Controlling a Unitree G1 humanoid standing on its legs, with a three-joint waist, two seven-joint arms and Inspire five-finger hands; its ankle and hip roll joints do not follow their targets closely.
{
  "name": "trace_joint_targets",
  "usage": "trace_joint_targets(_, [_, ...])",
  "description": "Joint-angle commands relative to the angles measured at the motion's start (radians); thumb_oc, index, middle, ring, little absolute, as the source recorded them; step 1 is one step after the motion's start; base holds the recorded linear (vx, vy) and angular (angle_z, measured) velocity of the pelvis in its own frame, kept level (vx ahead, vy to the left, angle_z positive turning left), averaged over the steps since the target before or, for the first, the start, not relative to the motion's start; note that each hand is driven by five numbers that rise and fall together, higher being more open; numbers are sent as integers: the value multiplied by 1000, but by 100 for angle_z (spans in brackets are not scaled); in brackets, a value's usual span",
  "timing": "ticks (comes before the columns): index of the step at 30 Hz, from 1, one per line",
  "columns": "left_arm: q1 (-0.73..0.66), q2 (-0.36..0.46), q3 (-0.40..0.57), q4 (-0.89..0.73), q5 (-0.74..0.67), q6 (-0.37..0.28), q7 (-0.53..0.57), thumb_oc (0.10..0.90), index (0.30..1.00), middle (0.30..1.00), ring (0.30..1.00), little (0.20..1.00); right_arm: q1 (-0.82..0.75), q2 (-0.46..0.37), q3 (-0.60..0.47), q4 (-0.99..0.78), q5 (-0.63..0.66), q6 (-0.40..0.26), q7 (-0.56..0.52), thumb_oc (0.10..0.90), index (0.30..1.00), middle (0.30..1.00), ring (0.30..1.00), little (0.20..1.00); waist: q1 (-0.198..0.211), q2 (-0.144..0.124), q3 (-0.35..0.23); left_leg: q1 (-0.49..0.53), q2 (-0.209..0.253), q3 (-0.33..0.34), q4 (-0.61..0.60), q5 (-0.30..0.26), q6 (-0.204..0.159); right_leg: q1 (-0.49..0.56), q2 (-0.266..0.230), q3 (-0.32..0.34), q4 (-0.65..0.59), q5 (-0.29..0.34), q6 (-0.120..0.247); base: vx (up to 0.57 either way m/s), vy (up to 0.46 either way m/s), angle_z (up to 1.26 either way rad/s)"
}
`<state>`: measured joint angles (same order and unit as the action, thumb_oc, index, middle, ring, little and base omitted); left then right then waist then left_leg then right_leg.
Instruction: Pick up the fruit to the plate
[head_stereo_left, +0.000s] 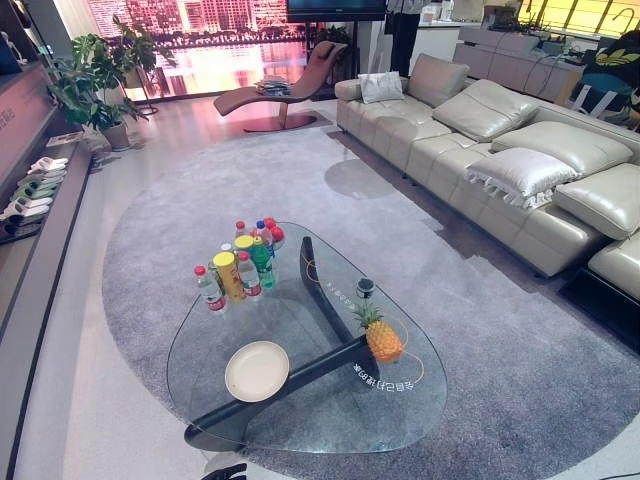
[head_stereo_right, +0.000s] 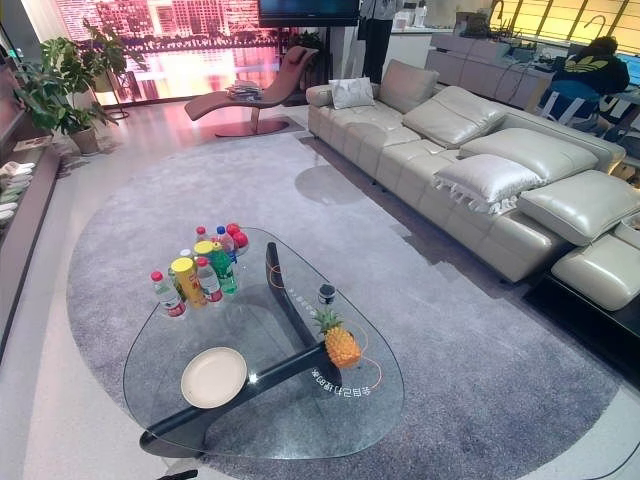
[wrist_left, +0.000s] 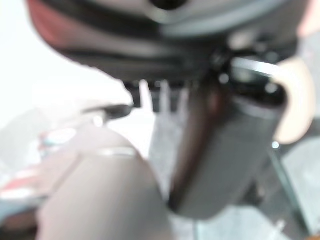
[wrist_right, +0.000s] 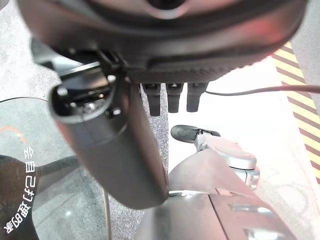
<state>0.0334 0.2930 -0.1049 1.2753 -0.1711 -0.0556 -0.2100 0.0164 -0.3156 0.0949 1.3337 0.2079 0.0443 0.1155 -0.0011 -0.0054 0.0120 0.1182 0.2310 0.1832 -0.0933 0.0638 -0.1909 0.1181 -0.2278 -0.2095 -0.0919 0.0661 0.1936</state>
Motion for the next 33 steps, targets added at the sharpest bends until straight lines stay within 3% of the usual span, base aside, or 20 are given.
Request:
trace_joint_targets(1, [-77, 40, 16, 49, -5, -14, -6, 800, 900, 900, 900, 900, -69, -6, -21, 55, 0, -11, -2, 800, 900, 900, 900, 900, 25, -2, 53, -2, 46, -3, 6, 24, 15, -3, -82, -44, 5, 50, 39, 57, 8, 0])
trace_joint_targets(6, [-66, 44, 18, 36, -23, -12, -13, 800, 900, 900, 900, 900, -61, -7, -11, 41, 3, -3, -1, 800, 900, 900, 900, 900, 27, -1, 76, -31, 41, -15, 6, 31, 15, -34, -75, -33, 5, 56, 39, 38, 5, 0])
trace_joint_targets(12, [-118, 28, -27, 3, -133, -36, -77, 800, 900, 900, 900, 900, -125, -14, -4, 36, 61, -2, -11, 800, 900, 900, 900, 900, 27, 18, 199, -196, 25, -37, 6, 59, 21, -212, -77, -11, 5, 105, 40, -170, 37, -4])
trace_joint_targets(15, [-188, 29, -52, -20, -193, 4, -174, 800, 900, 900, 900, 900, -194, -42, 11, 33, 76, -9, 6, 800, 900, 900, 900, 900, 15, 28, 291, -292, 3, -58, 6, 73, 29, -314, -58, 21, 5, 127, 31, -282, 36, 1])
trace_joint_targets(19, [-246, 55, -90, -53, -285, 35, -255, 800, 900, 900, 900, 900, -247, -89, 23, 9, 114, -10, 10, 800, 900, 900, 900, 900, 7, 35, 352, -351, -3, -56, 6, 89, 25, -365, -62, 16, 5, 143, 32, -134, 42, 5])
trace_joint_targets(23, [-330, 100, -104, -101, -426, 43, -234, 800, 900, 900, 900, 900, -322, -142, 20, -28, 202, -14, 20, 800, 900, 900, 900, 900, 7, 39, 407, -387, -12, -58, 6, 93, 24, -405, -78, 3, 22, 151, 36, -102, 41, 1])
trace_joint_targets(27, [-415, 133, -106, -141, -512, 25, -197, 800, 900, 900, 900, 900, -398, -163, 20, -74, 284, -57, 15, 800, 900, 900, 900, 900, 12, 26, 476, -486, -9, -94, 76, 90, 24, -524, -93, 40, 139, 111, 35, -105, -23, 4])
trace_joint_targets(33, [-464, 153, -80, -159, -574, -20, -63, 800, 900, 900, 900, 900, -457, -160, 28, -116, 331, -113, 7, 800, 900, 900, 900, 900, 10, 5, 508, -617, -10, -130, 192, 62, 25, -655, -87, 71, 247, 86, 34, -87, -56, 3])
